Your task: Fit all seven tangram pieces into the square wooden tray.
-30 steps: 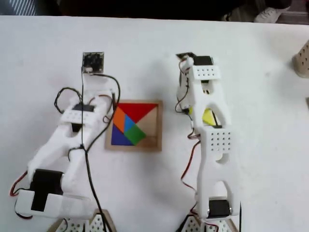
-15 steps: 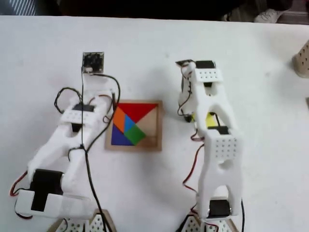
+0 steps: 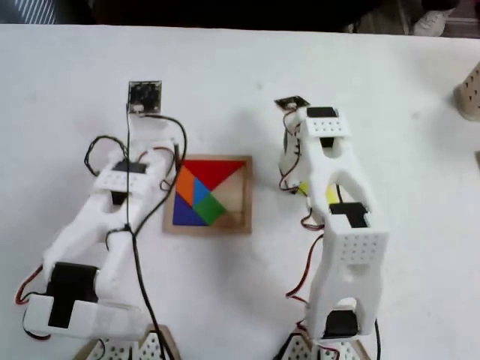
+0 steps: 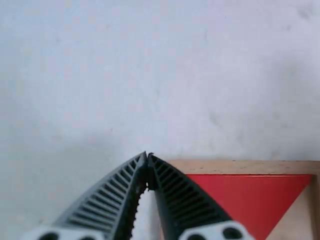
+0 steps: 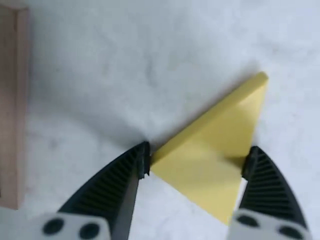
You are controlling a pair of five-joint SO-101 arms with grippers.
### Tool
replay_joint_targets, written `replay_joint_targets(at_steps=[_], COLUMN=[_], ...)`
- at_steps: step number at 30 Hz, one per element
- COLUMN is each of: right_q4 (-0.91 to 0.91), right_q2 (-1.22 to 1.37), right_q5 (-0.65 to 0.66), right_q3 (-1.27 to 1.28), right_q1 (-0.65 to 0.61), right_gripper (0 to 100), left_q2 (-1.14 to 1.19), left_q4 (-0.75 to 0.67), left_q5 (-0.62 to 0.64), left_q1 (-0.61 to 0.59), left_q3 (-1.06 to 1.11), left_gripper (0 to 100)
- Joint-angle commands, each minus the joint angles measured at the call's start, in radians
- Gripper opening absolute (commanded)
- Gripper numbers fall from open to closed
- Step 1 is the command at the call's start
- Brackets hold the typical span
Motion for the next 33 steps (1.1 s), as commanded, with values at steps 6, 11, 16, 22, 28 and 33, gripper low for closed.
replay_joint_targets(at_steps=[6, 11, 16, 22, 28, 33], right_q4=[-0.001, 0.028, 0.142, 0.222, 0.156, 0.007], right_q2=[-0.028, -0.041, -0.131, -0.309, -0.423, -0.414], right_q5=[0.002, 0.005, 0.011, 0.141, 0.450, 0.746], right_q3=[0.009, -0.005, -0.074, -0.002, 0.301, 0.433], right_q1=[-0.008, -0.010, -0.010, -0.007, -0.002, 0.070], right_gripper=[11.1, 11.2, 11.3, 21.3, 35.0, 35.3], left_q2=[-0.008, -0.008, -0.008, -0.008, -0.008, -0.008], left_q4=[-0.025, -0.028, -0.029, -0.028, -0.026, -0.026], left_q5=[0.003, 0.003, 0.003, 0.003, 0.003, 0.003], left_q1=[-0.008, -0.008, -0.008, -0.008, -0.008, -0.008], left_q3=[-0.041, -0.041, -0.041, -0.043, -0.046, -0.046], left_gripper=[2, 2, 2, 2, 2, 2])
